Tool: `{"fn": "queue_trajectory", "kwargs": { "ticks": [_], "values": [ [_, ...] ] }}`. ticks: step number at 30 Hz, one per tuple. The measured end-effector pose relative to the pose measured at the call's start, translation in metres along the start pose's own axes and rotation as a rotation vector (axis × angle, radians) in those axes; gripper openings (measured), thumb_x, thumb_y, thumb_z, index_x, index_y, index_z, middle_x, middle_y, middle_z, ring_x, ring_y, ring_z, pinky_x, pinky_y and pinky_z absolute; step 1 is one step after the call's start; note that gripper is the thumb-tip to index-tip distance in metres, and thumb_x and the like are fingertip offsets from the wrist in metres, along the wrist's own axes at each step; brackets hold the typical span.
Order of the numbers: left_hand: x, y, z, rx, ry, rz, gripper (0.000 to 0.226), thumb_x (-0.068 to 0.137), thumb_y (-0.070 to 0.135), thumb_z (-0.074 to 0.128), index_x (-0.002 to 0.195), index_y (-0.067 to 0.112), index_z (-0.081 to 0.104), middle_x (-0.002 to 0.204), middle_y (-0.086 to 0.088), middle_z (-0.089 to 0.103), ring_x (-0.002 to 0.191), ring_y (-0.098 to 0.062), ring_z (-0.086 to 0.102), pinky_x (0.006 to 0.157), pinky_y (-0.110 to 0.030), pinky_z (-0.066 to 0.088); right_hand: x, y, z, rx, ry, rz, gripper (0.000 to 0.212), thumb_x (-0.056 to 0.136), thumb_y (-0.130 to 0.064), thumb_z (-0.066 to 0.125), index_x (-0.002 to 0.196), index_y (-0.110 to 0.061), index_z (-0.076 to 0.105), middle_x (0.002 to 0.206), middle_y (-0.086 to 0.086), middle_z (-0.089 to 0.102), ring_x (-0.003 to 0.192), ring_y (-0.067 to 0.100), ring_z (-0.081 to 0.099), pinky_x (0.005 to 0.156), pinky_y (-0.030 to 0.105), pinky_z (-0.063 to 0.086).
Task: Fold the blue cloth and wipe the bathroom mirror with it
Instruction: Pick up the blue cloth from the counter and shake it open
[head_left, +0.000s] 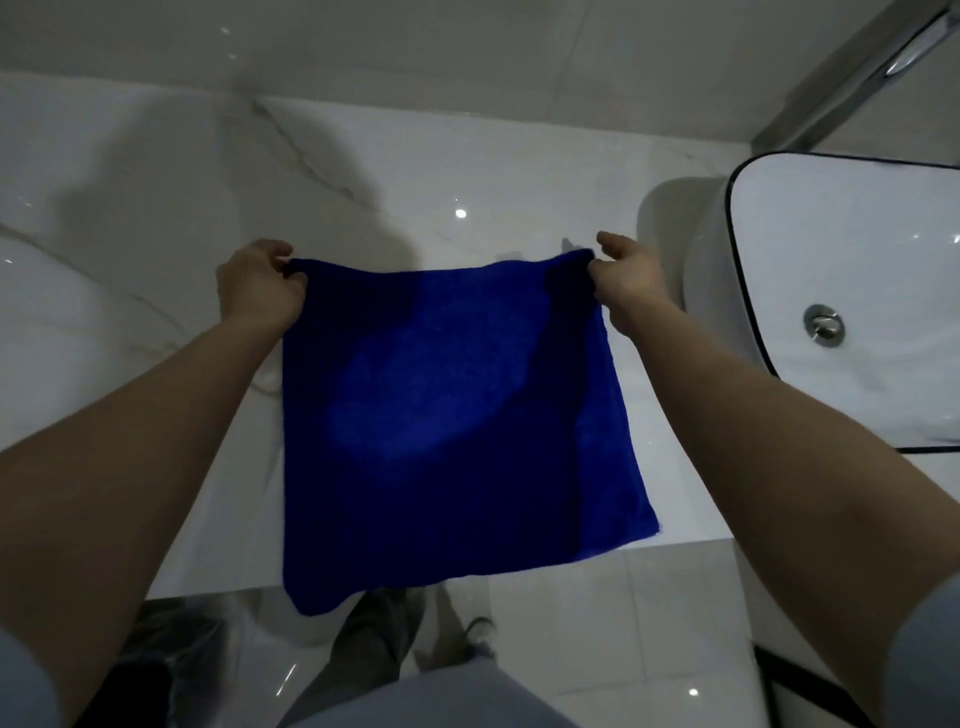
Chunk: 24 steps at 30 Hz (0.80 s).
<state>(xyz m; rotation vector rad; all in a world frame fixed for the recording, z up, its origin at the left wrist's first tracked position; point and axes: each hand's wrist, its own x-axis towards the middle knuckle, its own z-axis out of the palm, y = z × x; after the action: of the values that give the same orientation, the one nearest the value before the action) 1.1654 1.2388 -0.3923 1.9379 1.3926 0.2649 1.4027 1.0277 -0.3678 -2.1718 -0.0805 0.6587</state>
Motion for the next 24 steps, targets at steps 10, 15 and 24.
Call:
{"fn": "queue_trajectory", "kwargs": {
  "ticks": [10,15,24],
  "values": [
    [-0.094,-0.034,0.016,0.204,-0.107,0.075,0.056,0.089,0.012,0.054,0.142,0.009,0.034,0.142,-0.020,0.030,0.124,-0.034,0.039,0.100,-0.041,0.038,-0.064,0.080,-0.019,-0.456,0.017,-0.063,0.041,0.087,-0.002,0.046,0.128,-0.006,0.051,0.129,0.015,0.053,0.115,0.029,0.052,0.085,0.026,0.041],
    [-0.164,-0.060,0.033,0.290,-0.064,0.065,0.050,0.091,0.017,0.053,0.138,0.006,0.041,0.144,-0.023,0.029,0.130,-0.037,0.030,0.103,-0.049,0.033,-0.123,0.136,-0.025,-0.550,-0.021,-0.084,0.032,0.089,-0.015,0.049,0.118,-0.003,0.052,0.120,0.016,0.055,0.108,0.032,0.053,0.084,0.034,0.043],
    [-0.238,-0.088,0.044,0.236,0.041,-0.114,0.053,0.091,0.016,0.052,0.139,0.004,0.034,0.140,-0.024,0.029,0.125,-0.040,0.028,0.100,-0.052,0.032,-0.182,0.173,-0.022,-0.702,0.041,-0.103,0.026,0.092,-0.013,0.044,0.117,-0.004,0.048,0.122,0.013,0.047,0.113,0.029,0.043,0.086,0.041,0.043]
  ]
}}
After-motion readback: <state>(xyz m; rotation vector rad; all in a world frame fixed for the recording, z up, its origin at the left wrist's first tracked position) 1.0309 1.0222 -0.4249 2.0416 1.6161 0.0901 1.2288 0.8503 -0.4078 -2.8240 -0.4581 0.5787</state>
